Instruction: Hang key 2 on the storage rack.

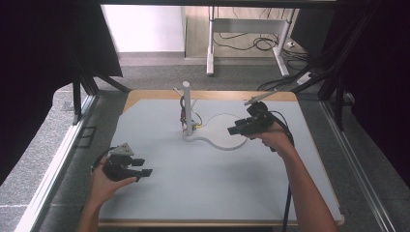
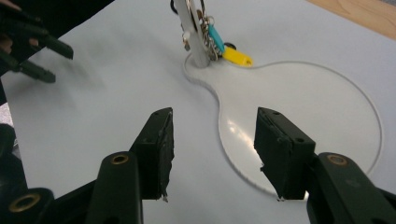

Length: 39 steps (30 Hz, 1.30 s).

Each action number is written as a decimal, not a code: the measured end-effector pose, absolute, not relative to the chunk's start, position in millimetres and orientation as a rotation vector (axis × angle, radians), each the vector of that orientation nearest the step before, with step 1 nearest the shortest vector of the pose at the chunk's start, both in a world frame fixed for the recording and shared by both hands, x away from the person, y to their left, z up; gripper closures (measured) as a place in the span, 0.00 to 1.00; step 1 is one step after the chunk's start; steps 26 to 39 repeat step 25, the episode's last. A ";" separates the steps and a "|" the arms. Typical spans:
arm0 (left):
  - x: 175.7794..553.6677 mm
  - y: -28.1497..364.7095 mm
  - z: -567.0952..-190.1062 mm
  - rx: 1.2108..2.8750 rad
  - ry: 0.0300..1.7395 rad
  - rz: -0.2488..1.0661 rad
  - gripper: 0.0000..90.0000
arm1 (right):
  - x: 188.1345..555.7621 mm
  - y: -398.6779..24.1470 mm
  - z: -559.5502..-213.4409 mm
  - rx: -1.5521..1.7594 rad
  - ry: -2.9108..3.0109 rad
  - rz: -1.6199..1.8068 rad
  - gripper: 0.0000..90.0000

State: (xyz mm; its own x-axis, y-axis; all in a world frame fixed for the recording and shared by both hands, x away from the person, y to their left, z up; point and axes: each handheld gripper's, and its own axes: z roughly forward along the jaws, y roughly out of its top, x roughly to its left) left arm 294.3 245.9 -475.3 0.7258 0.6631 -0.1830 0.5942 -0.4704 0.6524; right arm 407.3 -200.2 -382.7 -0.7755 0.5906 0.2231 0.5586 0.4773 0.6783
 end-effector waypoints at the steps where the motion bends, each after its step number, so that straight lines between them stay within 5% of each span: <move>1: 294.6 246.0 -476.1 2.209 0.946 0.118 0.48 | 402.8 -205.3 -386.3 1.038 2.666 1.191 0.52; 16: 294.8 240.6 -482.1 2.240 0.957 0.103 0.47 | 343.3 -262.6 -453.1 1.145 2.583 1.224 0.52; 39: 295.6 239.4 -483.1 2.244 0.964 0.103 0.47 | 334.2 -262.4 -455.6 1.169 2.517 1.174 0.50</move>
